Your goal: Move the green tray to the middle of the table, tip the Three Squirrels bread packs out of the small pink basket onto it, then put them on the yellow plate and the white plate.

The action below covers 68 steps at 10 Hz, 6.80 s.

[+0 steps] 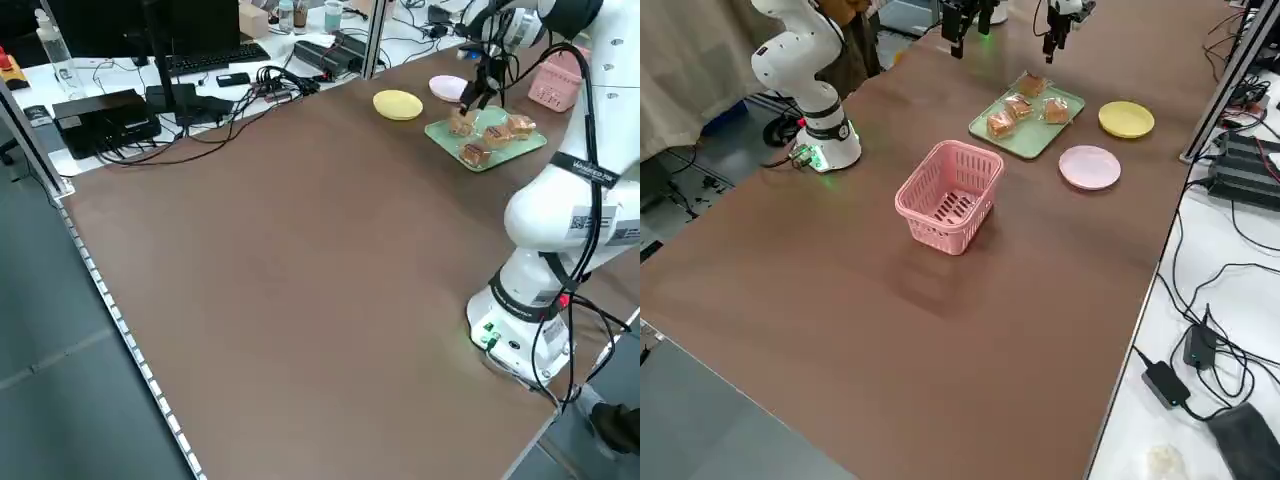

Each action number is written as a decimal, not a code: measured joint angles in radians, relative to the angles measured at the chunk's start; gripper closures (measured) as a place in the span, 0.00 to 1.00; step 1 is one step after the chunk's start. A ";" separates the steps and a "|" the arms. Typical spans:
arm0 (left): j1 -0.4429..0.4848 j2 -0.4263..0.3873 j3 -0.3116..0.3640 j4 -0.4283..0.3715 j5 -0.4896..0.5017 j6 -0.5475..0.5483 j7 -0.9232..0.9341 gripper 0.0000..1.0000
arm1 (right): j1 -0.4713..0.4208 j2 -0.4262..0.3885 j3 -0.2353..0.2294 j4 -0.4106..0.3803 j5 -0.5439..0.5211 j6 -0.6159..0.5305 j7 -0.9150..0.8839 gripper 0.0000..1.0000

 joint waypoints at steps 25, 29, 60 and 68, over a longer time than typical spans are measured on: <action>-0.073 0.454 0.093 0.413 0.021 0.081 -0.390 0.00 | 0.032 -0.004 -0.002 0.126 0.000 -0.086 0.047 0.02; -0.041 0.444 0.112 0.414 0.021 -0.021 -0.298 0.00 | 0.042 0.035 0.007 0.152 -0.002 0.076 0.054 0.02; -0.459 0.357 0.087 0.408 -0.133 -0.194 -0.242 0.00 | 0.112 0.074 0.010 0.084 -0.078 0.098 0.063 0.04; -0.434 0.392 0.116 0.481 -0.145 -0.152 -0.335 0.00 | 0.111 0.074 0.009 0.084 -0.078 0.098 0.063 0.04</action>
